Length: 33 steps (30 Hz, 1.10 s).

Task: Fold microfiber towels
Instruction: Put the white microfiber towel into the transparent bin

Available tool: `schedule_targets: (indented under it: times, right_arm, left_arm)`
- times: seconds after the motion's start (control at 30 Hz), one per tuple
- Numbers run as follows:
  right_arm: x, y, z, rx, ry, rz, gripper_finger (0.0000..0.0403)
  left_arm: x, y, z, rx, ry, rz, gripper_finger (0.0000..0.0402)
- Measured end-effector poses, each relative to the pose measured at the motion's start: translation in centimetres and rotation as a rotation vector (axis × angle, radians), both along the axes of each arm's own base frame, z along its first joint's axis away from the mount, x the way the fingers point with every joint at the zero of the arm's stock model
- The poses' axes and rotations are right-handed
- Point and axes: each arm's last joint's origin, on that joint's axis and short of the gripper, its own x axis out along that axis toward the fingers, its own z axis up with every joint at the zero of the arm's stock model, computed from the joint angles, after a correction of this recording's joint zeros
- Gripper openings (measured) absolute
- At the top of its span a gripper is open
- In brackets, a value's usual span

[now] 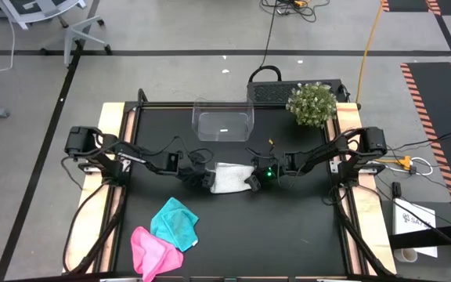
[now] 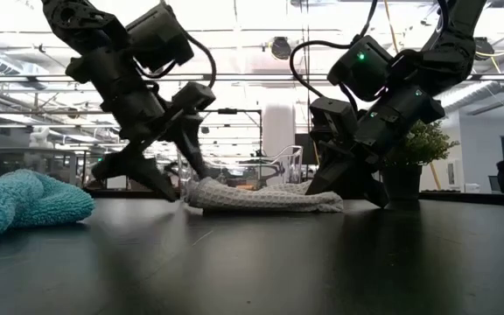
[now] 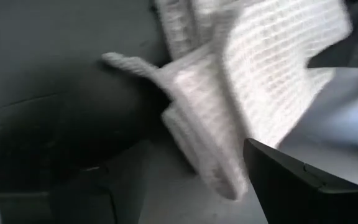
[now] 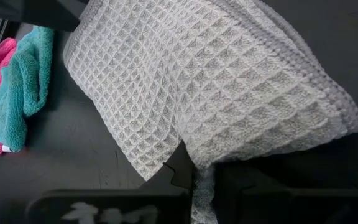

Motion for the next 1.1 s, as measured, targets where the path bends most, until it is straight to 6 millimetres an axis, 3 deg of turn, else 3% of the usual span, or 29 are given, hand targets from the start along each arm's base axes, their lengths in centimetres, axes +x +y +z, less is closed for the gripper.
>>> schedule_targets:
  times: [0.43, 0.8, 1.1]
  right_arm:
    - [0.0, 0.0, 0.0, 0.004, -0.008, -0.003, 0.0018]
    - [0.1, 0.0, 0.1, 0.006, -0.009, -0.005, 0.0018]
    - [0.1, 0.0, 0.1, 0.007, -0.013, -0.006, 0.0018]
  left_arm:
    - [1.5, 0.1, -1.5, -0.007, -0.073, -0.014, 0.0257]
    - [1.2, 0.2, 1.1, 0.016, -0.166, -0.042, 0.0257]
    - [0.2, 0.1, -0.3, 0.039, -0.007, -0.014, 0.0257]
